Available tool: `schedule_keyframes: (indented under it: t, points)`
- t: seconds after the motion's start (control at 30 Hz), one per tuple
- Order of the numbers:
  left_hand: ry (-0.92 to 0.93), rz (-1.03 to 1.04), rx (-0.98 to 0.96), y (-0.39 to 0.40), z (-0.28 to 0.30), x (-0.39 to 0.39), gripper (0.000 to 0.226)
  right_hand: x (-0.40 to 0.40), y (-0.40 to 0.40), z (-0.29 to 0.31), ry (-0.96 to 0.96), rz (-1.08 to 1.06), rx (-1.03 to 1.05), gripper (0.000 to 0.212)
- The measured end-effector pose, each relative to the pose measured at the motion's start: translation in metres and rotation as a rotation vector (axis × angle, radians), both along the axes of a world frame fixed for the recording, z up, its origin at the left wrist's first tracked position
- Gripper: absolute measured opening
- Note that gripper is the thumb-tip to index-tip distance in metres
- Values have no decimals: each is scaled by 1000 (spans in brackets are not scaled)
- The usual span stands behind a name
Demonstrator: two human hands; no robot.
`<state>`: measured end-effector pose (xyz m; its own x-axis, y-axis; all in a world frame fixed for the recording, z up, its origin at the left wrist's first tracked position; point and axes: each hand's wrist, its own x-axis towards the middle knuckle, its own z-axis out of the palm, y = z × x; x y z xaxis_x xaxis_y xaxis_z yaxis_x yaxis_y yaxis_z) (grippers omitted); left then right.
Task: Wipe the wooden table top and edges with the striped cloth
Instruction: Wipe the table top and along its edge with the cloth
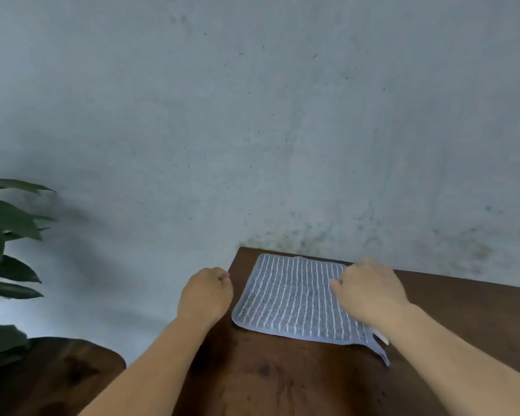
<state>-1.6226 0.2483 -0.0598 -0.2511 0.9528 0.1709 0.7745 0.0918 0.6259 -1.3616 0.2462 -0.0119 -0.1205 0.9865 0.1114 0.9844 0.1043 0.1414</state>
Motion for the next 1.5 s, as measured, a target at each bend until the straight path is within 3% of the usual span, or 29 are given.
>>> schedule_keyframes:
  t: [0.07,0.13,0.43,0.57,0.87,1.03,1.13,1.23,1.3,1.5]
  points:
    - [24,39,-104,11,-16,-2,38,-26,22,-22,172,49,-112,41]
    - [43,7,-213,18,-31,0,41,-52,41,-51,279,57,-225,54]
    - [136,-85,-130,26,-56,-3,35,-147,93,-84,313,139,-251,63]
    - [173,-67,-128,28,-57,-5,35,-149,97,-85,310,192,-243,59]
    - [164,-57,-142,33,-62,-11,43,18,90,-87,325,-17,-210,55]
    - [158,-47,-164,39,-66,-9,44,173,69,-95,301,-381,-148,57]
    - [149,-28,-168,39,-65,-7,46,202,48,-94,347,-606,-63,58]
    - [146,-24,-163,36,-61,-4,46,154,36,-85,375,-782,-37,61]
    - [150,-25,-157,33,-58,-3,44,100,41,-82,385,-752,-66,64]
    - [169,-25,-126,30,-58,-1,38,-101,66,-89,318,-117,-188,62]
